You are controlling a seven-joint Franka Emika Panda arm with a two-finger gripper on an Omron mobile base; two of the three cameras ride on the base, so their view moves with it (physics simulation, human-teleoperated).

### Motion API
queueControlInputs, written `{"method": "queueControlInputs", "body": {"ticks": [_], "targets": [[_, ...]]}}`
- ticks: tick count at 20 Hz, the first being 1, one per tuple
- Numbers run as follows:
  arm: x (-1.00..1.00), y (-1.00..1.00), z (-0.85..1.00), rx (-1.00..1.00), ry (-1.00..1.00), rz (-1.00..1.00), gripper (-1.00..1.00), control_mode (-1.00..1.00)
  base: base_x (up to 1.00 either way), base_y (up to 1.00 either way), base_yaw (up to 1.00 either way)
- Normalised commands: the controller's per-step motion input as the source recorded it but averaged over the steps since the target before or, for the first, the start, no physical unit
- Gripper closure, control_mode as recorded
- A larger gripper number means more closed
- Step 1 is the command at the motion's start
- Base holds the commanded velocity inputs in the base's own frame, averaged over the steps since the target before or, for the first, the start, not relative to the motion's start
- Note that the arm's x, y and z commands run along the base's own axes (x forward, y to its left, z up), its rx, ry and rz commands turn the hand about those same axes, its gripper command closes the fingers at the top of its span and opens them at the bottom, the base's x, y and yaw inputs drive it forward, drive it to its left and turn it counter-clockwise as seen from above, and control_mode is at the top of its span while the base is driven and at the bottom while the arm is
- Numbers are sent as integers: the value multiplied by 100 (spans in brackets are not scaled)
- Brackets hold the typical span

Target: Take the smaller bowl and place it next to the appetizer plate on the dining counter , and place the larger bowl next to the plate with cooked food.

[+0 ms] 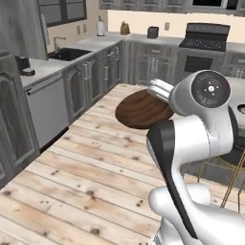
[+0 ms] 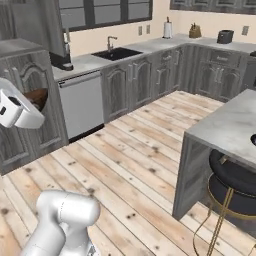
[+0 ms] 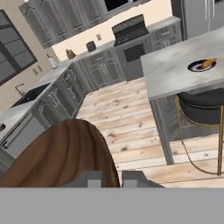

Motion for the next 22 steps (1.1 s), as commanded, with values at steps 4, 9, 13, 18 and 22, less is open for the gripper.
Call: {"method": "queueControlInputs", "body": {"ticks": [4, 9, 13, 18, 22], "targets": [[0, 0, 0, 0, 0, 0, 100, 100, -25, -49, -34], [0, 0, 0, 0, 0, 0, 100, 100, -5, -67, -30], [0, 0, 0, 0, 0, 0, 100, 100, 0, -73, -29], [0, 0, 0, 0, 0, 0, 100, 100, 0, -77, -29], [0, 0, 0, 0, 0, 0, 100, 100, 0, -68, -28]]}}
